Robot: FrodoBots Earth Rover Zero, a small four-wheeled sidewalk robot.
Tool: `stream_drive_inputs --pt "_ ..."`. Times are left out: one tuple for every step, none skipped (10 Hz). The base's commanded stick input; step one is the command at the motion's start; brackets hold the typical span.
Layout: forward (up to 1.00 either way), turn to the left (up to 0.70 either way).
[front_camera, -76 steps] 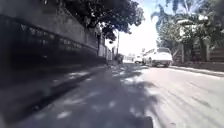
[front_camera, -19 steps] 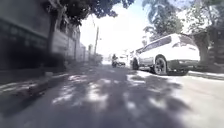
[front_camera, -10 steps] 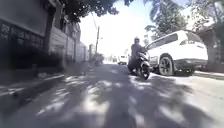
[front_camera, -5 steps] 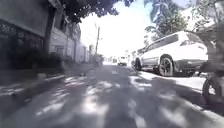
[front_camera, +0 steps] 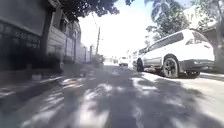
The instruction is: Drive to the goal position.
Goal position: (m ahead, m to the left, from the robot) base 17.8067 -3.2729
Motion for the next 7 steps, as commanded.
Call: stream_drive_inputs --pt "1.00 -0.01" --pt "1.00 -0.01" --pt "1.00 -0.01" --pt "1.00 -0.01" --pt "1.00 -0.01" --pt "1.00 -0.01" --pt "1.00 -0.01"
